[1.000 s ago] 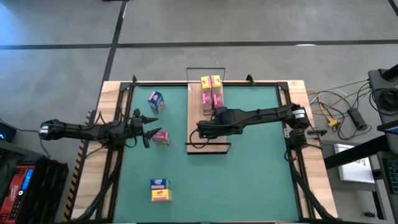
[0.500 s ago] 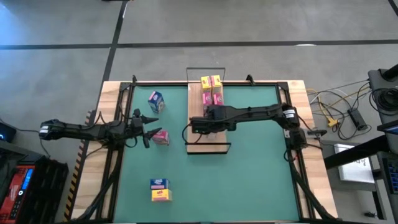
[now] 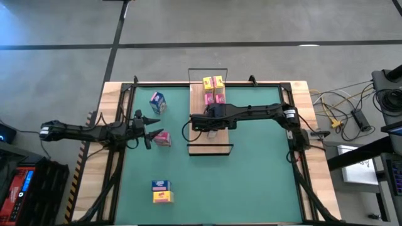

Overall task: Stack cereal on shelf
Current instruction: Put the bottom right blue cereal box on the shelf

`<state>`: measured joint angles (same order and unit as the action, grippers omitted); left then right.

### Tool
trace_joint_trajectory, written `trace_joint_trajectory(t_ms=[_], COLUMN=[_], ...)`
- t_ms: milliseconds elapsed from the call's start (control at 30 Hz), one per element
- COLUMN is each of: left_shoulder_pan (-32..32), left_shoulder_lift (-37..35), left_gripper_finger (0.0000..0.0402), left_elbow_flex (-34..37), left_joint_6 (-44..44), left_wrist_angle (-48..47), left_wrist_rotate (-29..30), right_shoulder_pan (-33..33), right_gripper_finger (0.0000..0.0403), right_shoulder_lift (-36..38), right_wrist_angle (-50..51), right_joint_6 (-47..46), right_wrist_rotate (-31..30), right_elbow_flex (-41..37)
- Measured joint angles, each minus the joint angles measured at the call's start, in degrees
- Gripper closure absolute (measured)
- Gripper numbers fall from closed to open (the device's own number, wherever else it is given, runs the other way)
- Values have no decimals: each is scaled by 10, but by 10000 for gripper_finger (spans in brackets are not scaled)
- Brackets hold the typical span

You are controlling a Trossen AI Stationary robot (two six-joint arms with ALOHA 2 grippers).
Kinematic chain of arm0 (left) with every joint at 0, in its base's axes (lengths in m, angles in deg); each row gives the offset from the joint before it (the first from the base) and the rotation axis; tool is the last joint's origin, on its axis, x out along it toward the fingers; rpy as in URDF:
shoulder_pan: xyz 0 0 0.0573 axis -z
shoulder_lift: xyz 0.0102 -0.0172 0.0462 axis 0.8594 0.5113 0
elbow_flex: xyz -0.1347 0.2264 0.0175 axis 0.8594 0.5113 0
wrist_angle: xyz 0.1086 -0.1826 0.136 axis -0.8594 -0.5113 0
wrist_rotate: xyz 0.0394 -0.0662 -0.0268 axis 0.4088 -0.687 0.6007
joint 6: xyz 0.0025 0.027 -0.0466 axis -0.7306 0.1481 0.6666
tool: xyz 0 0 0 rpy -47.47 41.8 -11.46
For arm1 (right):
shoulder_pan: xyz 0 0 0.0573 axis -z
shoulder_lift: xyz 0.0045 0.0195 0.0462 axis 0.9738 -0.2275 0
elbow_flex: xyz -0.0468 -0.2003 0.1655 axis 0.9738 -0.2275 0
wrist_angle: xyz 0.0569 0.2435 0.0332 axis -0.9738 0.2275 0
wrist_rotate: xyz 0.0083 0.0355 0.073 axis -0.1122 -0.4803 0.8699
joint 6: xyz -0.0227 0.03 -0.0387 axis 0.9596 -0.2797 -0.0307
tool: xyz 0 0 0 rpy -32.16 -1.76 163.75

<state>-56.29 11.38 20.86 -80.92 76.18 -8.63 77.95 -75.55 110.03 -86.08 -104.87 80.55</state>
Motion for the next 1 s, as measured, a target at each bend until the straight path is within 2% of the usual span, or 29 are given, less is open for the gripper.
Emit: trace_joint_trajectory(t_ms=[667,1000], left_shoulder_pan=[0,0], left_shoulder_lift=[1,1], left_gripper_finger=[184,184], left_elbow_flex=[0,0], left_joint_6=[0,0], left_wrist_angle=[0,-1], left_wrist_rotate=[0,0], right_shoulder_pan=[-1,-1], right_gripper_finger=[279,227], right_shoulder_lift=[-2,-2], right_wrist_angle=[-12,-9], right_joint_6=[23,24], right_wrist_rotate=[8,21], right_elbow_flex=[-3,-5])
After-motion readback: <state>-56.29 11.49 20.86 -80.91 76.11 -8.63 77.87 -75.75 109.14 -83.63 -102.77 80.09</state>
